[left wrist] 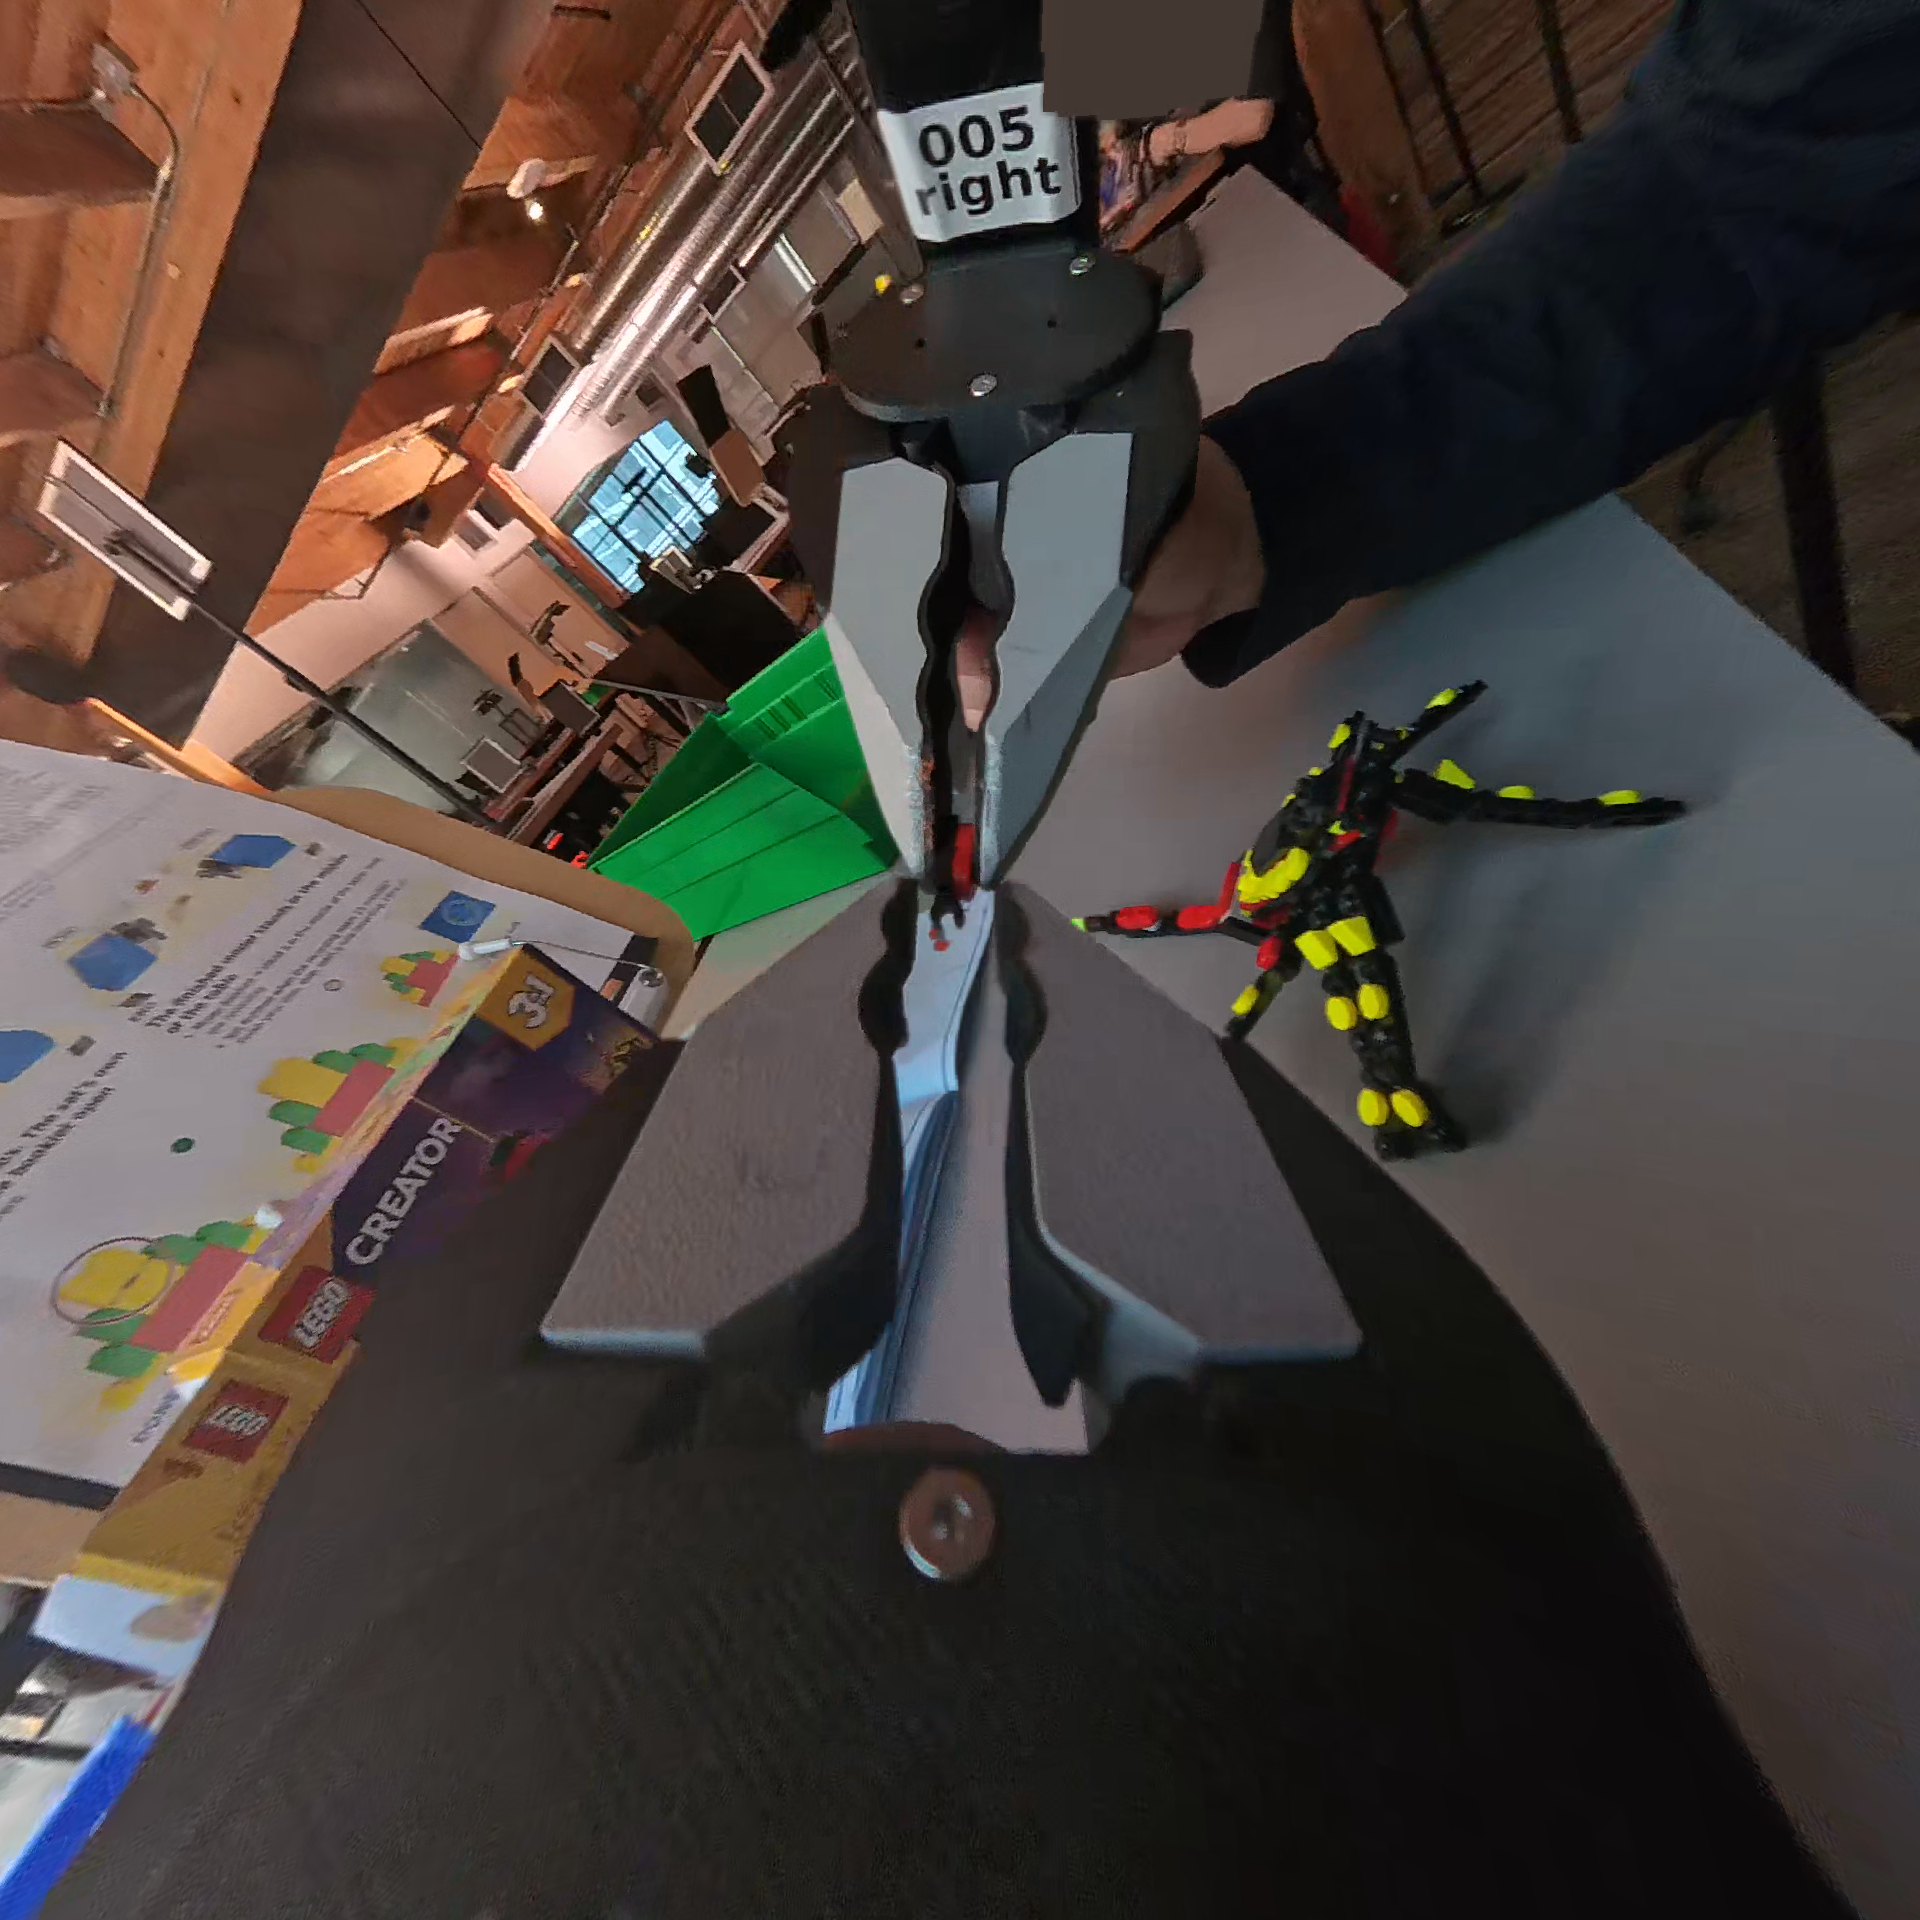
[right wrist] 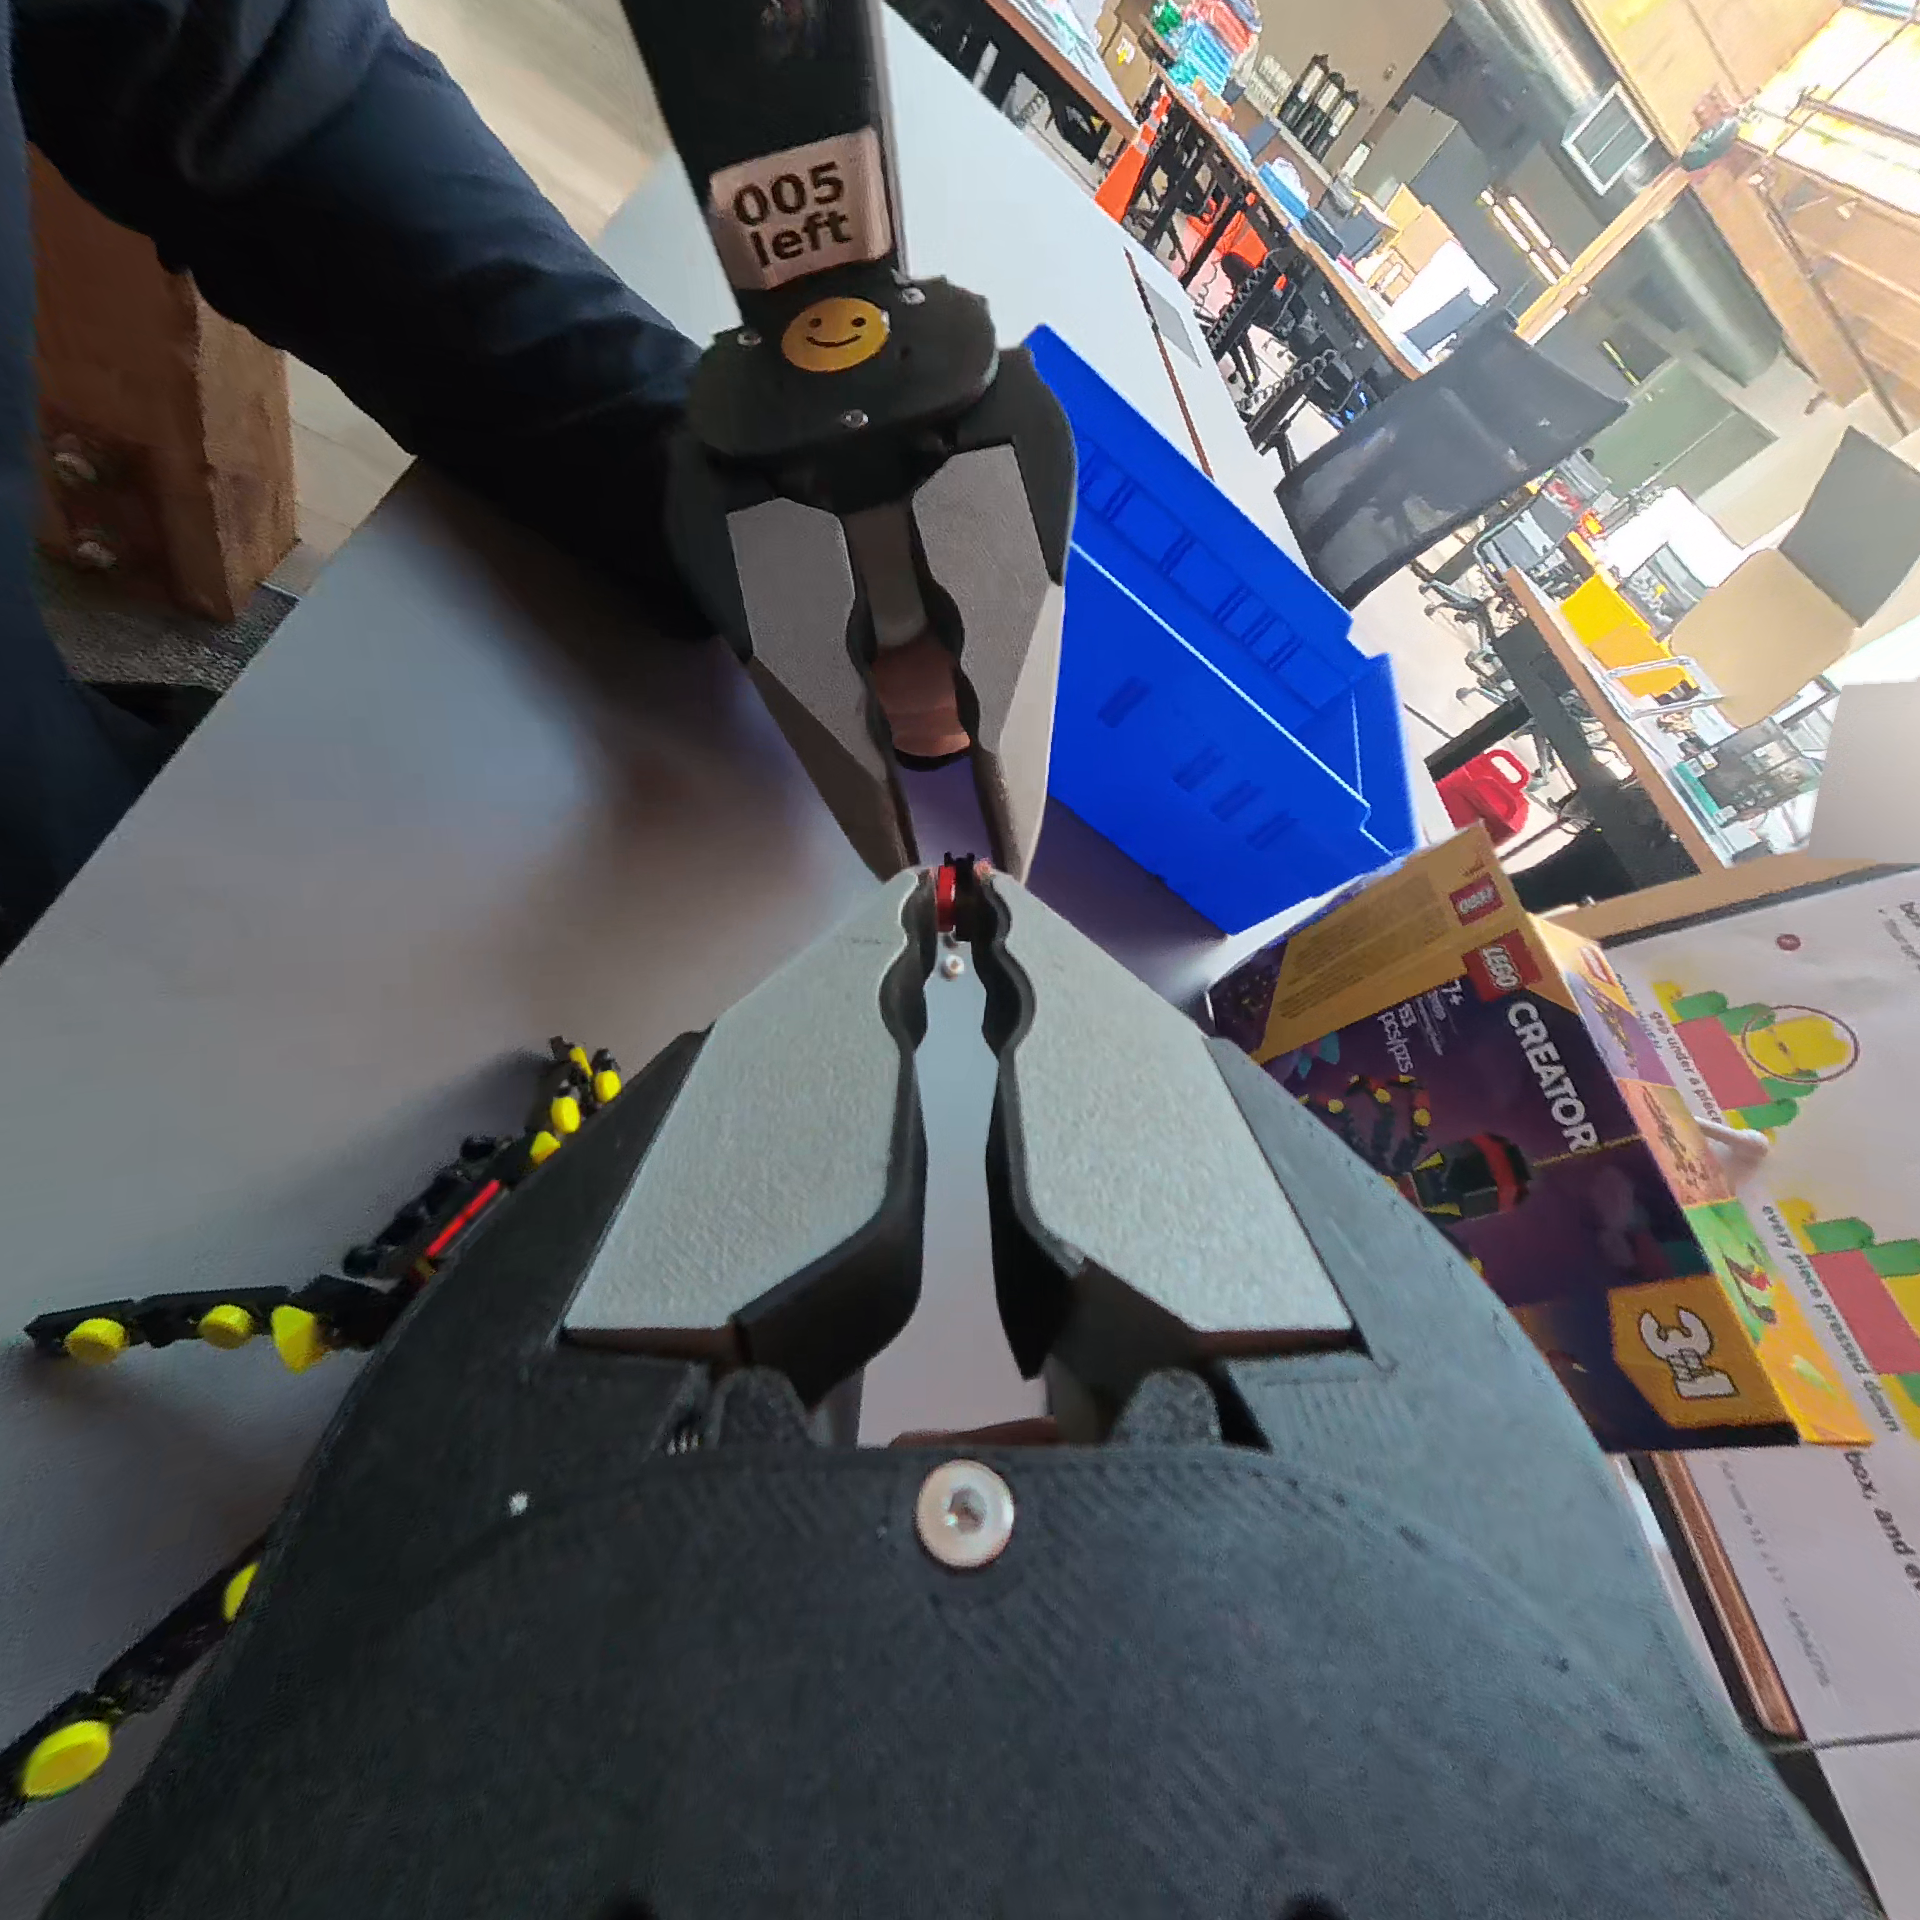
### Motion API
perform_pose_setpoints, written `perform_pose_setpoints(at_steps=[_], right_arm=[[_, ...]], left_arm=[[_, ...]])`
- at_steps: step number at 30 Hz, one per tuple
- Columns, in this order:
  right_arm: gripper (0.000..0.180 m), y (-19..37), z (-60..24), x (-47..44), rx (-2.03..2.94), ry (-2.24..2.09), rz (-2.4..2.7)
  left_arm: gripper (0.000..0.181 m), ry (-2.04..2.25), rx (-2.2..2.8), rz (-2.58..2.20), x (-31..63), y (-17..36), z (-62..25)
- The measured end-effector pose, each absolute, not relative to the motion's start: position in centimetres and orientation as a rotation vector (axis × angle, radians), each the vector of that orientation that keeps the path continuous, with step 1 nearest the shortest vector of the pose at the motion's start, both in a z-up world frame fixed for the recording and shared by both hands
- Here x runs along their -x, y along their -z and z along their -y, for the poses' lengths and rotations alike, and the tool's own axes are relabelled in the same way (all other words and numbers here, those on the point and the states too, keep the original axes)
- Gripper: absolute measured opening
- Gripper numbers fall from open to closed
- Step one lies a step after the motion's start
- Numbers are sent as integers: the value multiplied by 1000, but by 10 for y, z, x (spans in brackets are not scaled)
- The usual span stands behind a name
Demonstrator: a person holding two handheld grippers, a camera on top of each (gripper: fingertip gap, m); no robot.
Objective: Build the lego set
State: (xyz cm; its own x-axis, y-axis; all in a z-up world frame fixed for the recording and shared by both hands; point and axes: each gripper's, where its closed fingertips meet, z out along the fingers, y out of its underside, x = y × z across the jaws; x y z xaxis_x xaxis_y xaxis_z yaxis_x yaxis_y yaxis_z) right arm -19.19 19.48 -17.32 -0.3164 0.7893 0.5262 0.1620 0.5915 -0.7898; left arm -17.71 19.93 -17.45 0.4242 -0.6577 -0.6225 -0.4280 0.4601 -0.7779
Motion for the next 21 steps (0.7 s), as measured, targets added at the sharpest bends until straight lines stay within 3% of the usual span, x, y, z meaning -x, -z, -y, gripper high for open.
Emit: perform_pose_setpoints(at_steps=[21], right_arm=[[5,175,-188,193,811,-935,1826]], left_arm=[[9,331,1253,-1208,181,177,-197]])
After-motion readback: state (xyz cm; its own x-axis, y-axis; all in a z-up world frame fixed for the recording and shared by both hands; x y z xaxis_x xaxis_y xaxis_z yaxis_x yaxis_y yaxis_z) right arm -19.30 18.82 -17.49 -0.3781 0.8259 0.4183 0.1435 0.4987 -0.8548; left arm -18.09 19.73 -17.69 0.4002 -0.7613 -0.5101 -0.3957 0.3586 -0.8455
